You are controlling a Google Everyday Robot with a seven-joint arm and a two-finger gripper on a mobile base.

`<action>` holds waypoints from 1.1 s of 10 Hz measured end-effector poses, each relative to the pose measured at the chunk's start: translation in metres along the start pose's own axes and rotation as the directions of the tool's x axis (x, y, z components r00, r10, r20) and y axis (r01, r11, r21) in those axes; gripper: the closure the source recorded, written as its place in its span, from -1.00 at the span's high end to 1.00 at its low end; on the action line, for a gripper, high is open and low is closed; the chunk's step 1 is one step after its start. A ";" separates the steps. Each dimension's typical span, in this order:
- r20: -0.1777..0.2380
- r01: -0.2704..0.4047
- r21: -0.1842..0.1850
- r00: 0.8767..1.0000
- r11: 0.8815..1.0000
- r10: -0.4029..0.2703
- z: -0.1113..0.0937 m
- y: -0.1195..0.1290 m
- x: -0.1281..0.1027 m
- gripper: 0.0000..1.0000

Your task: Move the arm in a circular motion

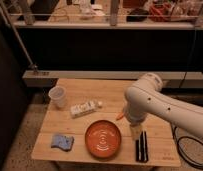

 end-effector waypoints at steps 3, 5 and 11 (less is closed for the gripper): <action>0.004 0.050 0.005 0.999 0.999 -0.051 -0.004 -0.019 -0.048 0.60; 0.005 0.106 0.006 0.994 0.994 -0.106 -0.008 -0.030 -0.068 0.60; -0.001 0.171 0.012 0.985 0.985 -0.171 -0.005 -0.055 -0.081 0.60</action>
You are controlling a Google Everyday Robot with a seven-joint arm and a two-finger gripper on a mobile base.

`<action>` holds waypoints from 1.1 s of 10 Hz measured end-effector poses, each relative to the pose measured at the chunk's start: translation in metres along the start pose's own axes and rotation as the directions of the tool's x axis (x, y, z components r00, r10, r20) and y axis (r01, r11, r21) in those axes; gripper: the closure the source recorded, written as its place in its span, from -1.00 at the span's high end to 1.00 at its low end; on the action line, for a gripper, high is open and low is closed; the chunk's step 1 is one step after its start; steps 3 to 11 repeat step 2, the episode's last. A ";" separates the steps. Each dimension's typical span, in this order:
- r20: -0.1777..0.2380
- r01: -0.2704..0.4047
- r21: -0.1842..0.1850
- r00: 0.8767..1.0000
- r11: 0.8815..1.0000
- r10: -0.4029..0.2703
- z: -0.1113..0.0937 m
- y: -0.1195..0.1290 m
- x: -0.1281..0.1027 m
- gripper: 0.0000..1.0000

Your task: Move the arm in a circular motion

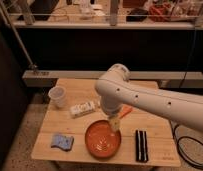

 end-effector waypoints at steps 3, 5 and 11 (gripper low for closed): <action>-0.003 0.016 0.003 1.000 1.000 -0.016 0.003 -0.012 0.004 0.60; -0.003 0.016 0.003 1.000 1.000 -0.016 0.003 -0.012 0.004 0.60; -0.003 0.016 0.003 1.000 1.000 -0.016 0.003 -0.012 0.004 0.60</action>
